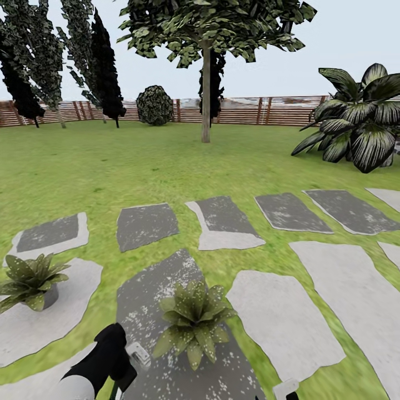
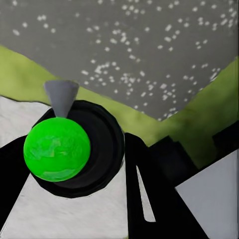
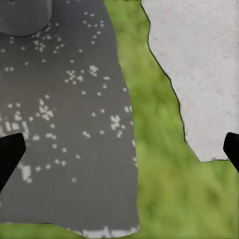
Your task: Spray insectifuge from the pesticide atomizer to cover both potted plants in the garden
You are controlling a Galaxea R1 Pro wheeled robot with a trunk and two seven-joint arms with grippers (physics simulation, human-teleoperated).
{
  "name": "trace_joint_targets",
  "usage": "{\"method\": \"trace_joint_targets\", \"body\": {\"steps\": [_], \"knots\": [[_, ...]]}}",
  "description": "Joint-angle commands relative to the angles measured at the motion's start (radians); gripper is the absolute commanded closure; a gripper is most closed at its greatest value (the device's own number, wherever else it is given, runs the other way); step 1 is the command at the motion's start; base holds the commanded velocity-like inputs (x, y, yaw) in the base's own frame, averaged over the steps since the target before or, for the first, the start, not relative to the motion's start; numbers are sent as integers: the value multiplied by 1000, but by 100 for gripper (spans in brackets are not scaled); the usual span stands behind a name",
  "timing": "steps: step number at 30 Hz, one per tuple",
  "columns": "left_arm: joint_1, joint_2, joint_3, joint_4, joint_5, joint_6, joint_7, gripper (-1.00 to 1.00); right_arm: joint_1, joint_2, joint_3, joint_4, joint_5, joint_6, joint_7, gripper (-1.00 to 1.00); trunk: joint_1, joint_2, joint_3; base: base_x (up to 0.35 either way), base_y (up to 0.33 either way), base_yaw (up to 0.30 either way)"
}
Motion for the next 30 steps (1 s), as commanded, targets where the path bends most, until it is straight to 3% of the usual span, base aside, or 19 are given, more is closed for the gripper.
{"method": "trace_joint_targets", "body": {"steps": [1, 7, 17, 24, 30], "knots": [[-3, -4, 6, -1, -8, 4, -8, 100, -1, 0, -8, 1, 7, -4, 2, -100, 0, 0, -1, 189, 138, 0], [5, -7, 0, 10, -18, 1, -6, 100, -1, -1, -8, 1, 7, -4, 2, -100, 0, 0, -1, 139, 233, -35], [7, -7, 0, 15, -5, -2, -8, 100, -1, 0, -8, 1, 7, -4, 2, -100, 0, 0, 3, 3, 21, -252], [9, 4, 3, 83, -8, -4, -6, 100, -1, 0, -8, 1, 7, -4, 2, -100, 0, 0, 4, -120, 0, -29], [9, 5, 2, 90, -17, -4, -5, 100, -1, 0, -8, 1, 7, -4, 2, -100, 0, 0, 4, -91, 0, 0]]}}
